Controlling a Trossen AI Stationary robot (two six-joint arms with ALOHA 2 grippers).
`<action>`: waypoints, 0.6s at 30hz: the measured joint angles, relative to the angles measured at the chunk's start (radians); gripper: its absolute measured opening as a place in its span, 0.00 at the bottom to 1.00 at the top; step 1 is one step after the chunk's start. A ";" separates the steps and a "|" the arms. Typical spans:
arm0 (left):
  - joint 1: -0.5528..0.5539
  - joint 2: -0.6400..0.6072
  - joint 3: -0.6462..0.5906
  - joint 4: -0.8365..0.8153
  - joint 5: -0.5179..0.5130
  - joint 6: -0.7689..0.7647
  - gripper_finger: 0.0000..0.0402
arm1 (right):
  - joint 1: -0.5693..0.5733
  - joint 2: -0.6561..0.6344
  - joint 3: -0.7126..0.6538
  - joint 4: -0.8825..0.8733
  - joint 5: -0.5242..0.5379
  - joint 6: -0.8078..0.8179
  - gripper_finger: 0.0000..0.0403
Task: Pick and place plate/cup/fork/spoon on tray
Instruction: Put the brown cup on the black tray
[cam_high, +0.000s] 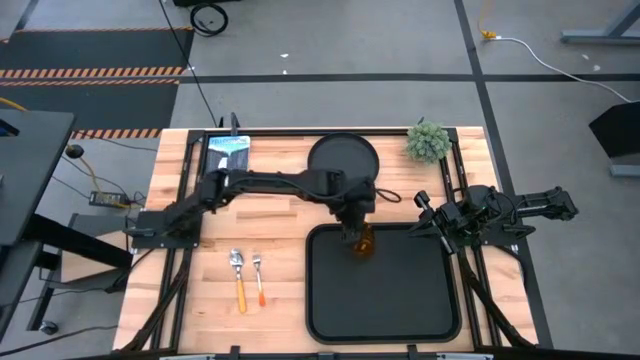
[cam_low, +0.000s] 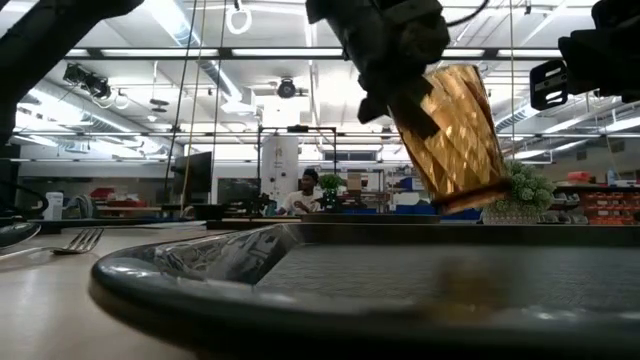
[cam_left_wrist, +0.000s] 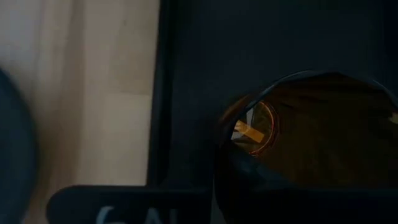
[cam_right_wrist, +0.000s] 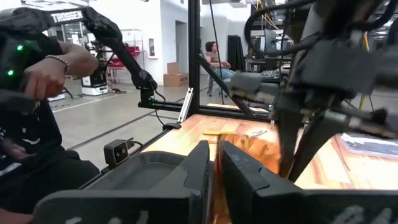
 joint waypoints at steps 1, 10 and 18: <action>-0.005 0.007 0.003 0.005 0.000 0.000 0.06 | 0.000 0.000 0.000 0.000 0.000 0.000 0.11; -0.029 0.033 -0.002 0.047 -0.038 0.027 0.06 | 0.000 0.000 0.000 0.000 0.000 0.000 0.11; -0.050 0.049 -0.004 0.110 -0.095 0.068 0.13 | 0.000 0.000 0.000 0.000 0.000 0.000 0.11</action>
